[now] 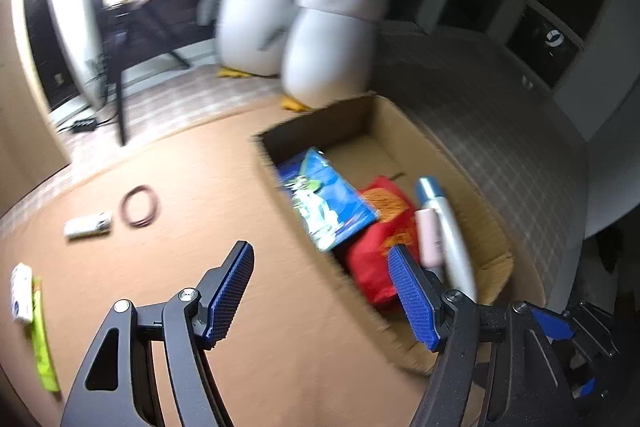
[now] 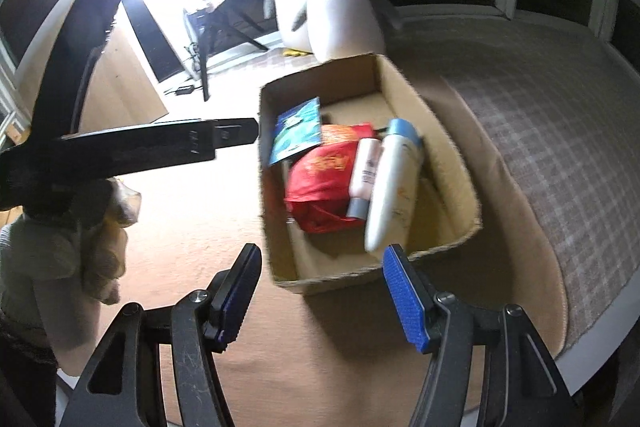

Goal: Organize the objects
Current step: 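Carry the blue card with the left tool into the box and release, then move the left tool to the white dotted tissue pack and grasp it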

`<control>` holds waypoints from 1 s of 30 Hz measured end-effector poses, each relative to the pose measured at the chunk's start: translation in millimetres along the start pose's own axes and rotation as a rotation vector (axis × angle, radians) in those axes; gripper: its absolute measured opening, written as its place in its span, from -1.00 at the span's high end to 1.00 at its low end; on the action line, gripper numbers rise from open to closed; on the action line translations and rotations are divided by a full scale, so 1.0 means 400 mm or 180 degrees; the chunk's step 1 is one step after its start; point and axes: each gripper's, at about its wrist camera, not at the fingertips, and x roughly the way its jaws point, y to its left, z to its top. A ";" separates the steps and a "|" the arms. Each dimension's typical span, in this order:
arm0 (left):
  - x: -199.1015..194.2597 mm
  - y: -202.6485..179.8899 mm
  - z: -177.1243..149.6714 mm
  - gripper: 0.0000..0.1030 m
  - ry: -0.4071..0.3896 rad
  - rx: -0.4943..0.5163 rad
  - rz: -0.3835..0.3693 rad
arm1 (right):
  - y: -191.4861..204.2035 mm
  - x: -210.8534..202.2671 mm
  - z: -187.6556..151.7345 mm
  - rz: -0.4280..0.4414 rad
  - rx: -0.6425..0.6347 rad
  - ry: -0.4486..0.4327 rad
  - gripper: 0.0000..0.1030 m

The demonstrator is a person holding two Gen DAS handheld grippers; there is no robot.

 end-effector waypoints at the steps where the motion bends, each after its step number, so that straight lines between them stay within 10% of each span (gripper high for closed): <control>1: -0.016 0.026 -0.007 -0.42 -0.0022 -0.0055 0.0030 | 0.016 0.003 0.001 0.0019 -0.0030 0.0005 -0.16; 30: -0.231 0.871 -0.262 -0.44 -0.0087 -0.1546 0.0744 | 0.473 0.165 -0.001 0.0419 -0.0703 0.0349 -0.15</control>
